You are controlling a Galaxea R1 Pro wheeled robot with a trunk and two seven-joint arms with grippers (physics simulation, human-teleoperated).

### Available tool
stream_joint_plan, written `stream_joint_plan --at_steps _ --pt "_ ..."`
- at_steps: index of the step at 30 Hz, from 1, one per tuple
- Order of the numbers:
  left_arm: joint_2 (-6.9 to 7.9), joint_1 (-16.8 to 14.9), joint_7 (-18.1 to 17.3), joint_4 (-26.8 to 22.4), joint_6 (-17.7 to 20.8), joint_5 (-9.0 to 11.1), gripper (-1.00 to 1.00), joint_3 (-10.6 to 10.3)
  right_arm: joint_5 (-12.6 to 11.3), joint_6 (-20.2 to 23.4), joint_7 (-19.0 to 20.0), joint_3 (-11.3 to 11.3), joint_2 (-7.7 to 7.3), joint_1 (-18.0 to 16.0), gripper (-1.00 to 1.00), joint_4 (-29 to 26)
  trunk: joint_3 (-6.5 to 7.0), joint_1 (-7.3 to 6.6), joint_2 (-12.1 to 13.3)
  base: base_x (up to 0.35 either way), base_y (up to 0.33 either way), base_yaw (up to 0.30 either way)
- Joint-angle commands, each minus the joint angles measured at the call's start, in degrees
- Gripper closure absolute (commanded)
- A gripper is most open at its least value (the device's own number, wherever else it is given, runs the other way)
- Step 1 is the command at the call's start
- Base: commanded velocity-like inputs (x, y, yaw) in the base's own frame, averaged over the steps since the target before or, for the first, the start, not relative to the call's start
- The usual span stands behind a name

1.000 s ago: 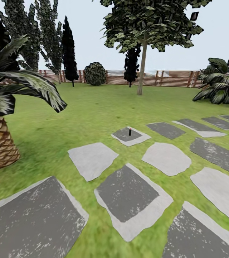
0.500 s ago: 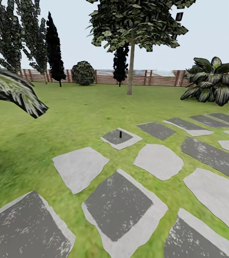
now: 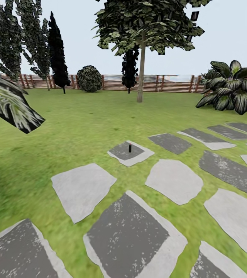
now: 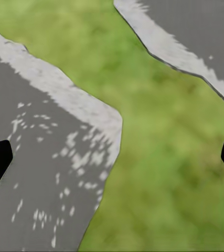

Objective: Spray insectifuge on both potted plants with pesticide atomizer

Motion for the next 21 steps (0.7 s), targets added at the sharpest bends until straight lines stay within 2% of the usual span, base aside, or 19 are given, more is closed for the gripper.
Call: stream_joint_plan --at_steps 1,21 --pt "0.0 -0.1 0.0 0.0 -0.2 0.0 -1.0 0.0 0.0 -0.2 0.0 -0.1 0.01 0.0 -1.0 0.1 -0.05 0.02 0.0 0.333 -0.094 0.0" --pt "0.0 -0.1 0.0 0.1 -0.2 -0.1 -1.0 0.0 0.1 -0.2 0.0 -0.1 0.01 0.0 -1.0 0.2 -0.05 0.02 0.0 0.291 -0.149 0.0"
